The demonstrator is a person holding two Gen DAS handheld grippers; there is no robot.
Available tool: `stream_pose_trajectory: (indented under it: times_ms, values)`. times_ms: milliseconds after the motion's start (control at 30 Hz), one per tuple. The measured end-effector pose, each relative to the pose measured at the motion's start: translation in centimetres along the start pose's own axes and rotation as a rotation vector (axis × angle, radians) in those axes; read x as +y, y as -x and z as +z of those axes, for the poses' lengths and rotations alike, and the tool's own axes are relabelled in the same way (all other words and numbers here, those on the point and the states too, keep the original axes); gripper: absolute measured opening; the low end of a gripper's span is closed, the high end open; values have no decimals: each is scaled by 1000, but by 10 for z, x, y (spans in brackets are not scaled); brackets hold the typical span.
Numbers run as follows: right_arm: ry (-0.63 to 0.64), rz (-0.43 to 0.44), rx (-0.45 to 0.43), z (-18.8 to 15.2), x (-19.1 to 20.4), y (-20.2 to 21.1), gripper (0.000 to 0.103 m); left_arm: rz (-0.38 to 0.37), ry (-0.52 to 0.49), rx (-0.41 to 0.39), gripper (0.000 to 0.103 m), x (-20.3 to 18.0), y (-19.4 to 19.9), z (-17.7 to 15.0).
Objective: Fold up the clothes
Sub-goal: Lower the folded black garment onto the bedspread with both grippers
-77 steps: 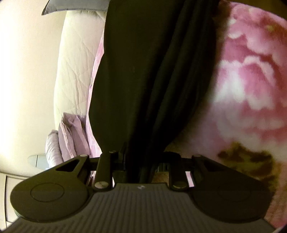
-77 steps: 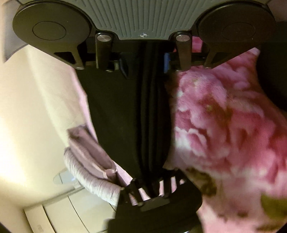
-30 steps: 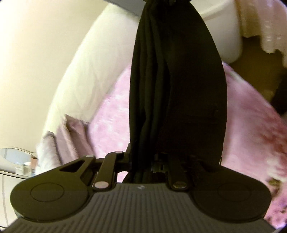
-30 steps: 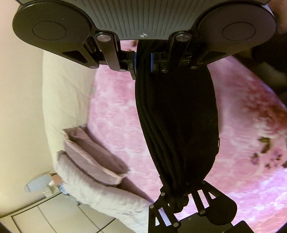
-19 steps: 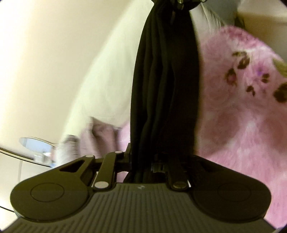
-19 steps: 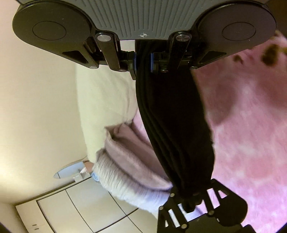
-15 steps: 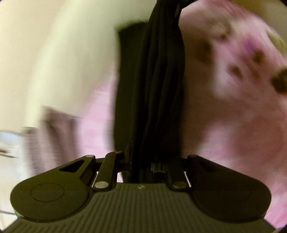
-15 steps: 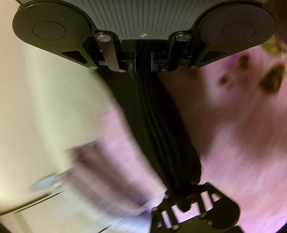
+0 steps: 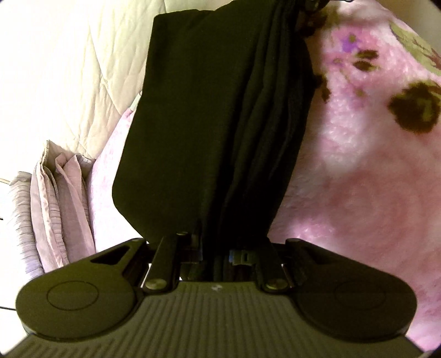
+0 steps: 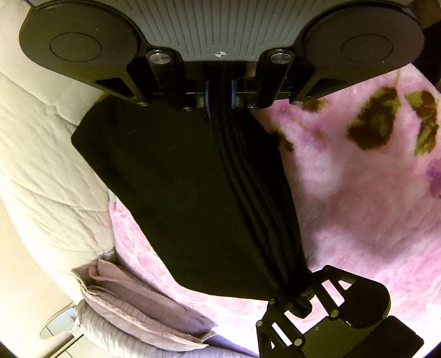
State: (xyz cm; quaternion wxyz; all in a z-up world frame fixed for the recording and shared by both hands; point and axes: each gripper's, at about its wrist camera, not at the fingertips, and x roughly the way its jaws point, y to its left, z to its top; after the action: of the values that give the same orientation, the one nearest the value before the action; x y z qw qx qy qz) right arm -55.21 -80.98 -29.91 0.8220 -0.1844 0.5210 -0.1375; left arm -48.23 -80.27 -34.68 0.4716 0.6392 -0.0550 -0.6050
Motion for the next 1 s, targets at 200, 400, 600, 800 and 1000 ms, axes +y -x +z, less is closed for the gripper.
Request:
stream_pose_trajectory:
  times_ms: [200, 400, 600, 800, 1000]
  values:
    - [2, 15, 25, -4, 15, -5, 14, -36, -44, 6, 16, -16, -8, -3]
    - [-29, 55, 87, -3, 2, 8, 37, -187, 6, -34, 33, 5, 19, -24]
    - [-357, 127, 38, -9, -58, 47, 37, -186, 269, 7, 31, 55, 55, -52]
    - [-653, -17, -17, -2, -149, 7, 23, -105, 515, 29, 19, 107, 24, -51]
    - [-712, -80, 32, -1, -200, -99, 11, -97, 565, 53, 11, 131, -46, -28]
